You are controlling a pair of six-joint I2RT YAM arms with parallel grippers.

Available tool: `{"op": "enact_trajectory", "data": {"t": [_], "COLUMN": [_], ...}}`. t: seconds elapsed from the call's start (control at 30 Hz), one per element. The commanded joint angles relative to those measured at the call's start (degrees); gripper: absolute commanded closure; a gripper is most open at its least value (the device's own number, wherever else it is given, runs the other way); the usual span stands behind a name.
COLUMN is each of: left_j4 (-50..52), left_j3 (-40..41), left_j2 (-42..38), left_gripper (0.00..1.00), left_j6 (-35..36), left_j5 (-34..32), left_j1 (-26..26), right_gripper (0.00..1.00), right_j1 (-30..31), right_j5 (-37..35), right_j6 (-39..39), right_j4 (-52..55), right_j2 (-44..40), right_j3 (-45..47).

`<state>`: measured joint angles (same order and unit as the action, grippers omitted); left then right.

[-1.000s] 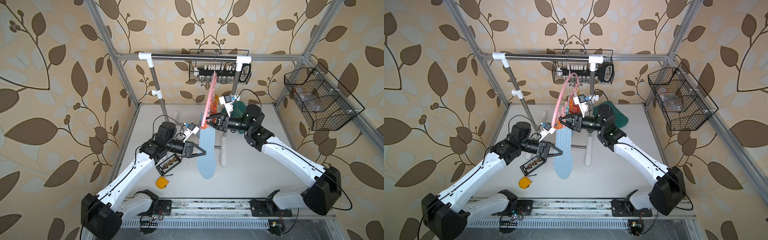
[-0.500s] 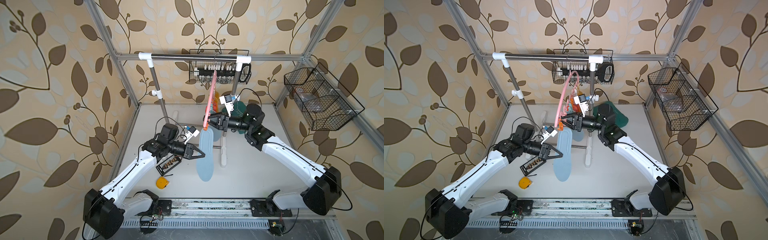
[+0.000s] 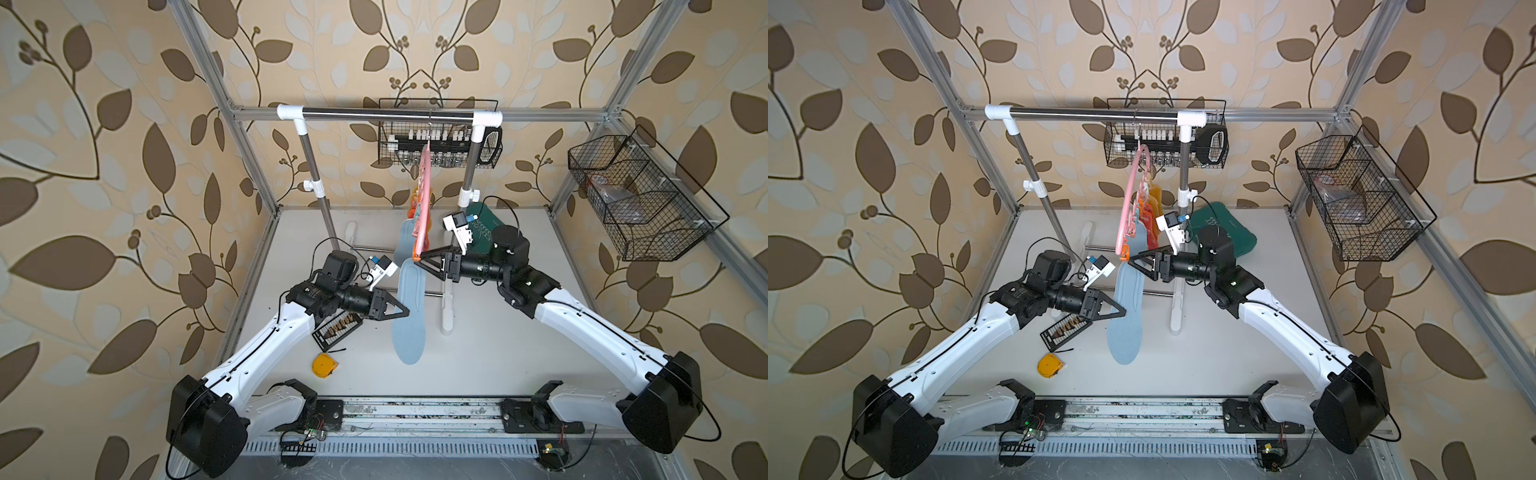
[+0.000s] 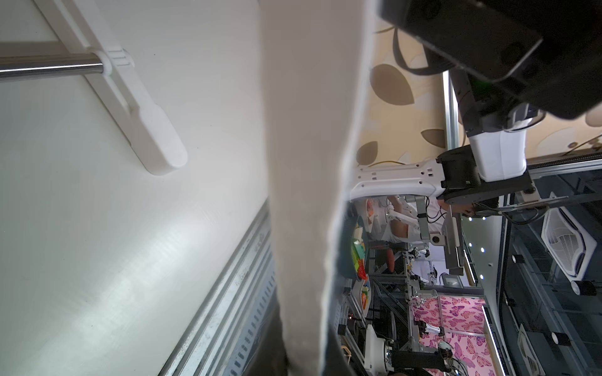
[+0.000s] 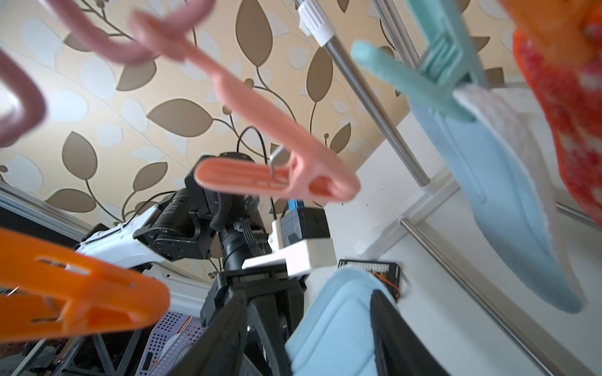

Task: Take the shoe insoles off the hanger
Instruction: Open the clamp at the hanger, then place the insole at the center of the board.

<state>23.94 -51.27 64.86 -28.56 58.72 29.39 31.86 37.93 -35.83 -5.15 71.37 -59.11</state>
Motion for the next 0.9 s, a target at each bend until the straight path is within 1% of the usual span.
{"op": "enact_trajectory", "data": {"t": [0.0,0.1,0.17,0.27,0.4,0.43,0.5,0.57,0.63,0.7,0.73,0.87], "left_j4": [-4.8,-4.8,-6.5,-8.7,-9.9,-11.0,-12.0,-12.3,-13.6,-14.1,-14.0,-15.2], "left_j3": [1.3,1.0,1.6,2.4,2.8,3.1,2.6,1.7,1.9,1.9,1.7,2.1], "left_j2": [-1.0,-1.1,-1.6,-2.4,-2.6,-2.4,-1.0,0.0,0.1,0.2,0.3,0.5], "left_gripper": [0.87,0.87,0.87,0.87,0.86,0.85,0.85,0.85,0.85,0.84,0.84,0.84], "left_j6": [-1.8,-1.8,-2.7,-3.3,-3.8,-4.2,-4.6,-5.1,-5.4,-5.3,-5.2,-5.8], "left_j5": [1.8,1.9,2.6,3.8,4.0,4.1,4.5,4.8,4.4,4.1,4.2,4.3], "left_j1": [0.7,0.7,0.7,0.7,1.1,1.3,1.6,2.3,3.2,3.8,3.9,4.7], "right_gripper": [0.37,0.34,0.31,0.31,0.32,0.33,0.35,0.36,0.41,0.54,0.58,0.66], "right_j1": [-0.1,-0.1,0.0,0.3,2.0,2.5,3.1,3.9,4.6,4.9,4.9,5.0], "right_j5": [-2.2,-4.9,-4.3,-3.0,-3.5,-3.8,-2.3,-1.5,-1.7,-2.4,-2.3,-1.4], "right_j6": [-0.4,-1.8,-4.1,-7.3,-10.6,-12.7,-17.0,-18.6,-17.8,-17.7,-18.0,-18.6], "right_j4": [3.4,3.6,0.4,-4.0,-6.6,-6.8,-9.4,-10.9,-10.5,-10.7,-11.3,-14.2], "right_j2": [-4.4,-8.1,-10.2,-12.2,-12.6,-12.4,-11.9,-11.4,-10.9,-10.4,-10.2,-9.5], "right_j3": [3.3,7.8,11.9,16.2,18.3,18.5,18.5,17.8,17.2,17.4,17.7,18.2]}}
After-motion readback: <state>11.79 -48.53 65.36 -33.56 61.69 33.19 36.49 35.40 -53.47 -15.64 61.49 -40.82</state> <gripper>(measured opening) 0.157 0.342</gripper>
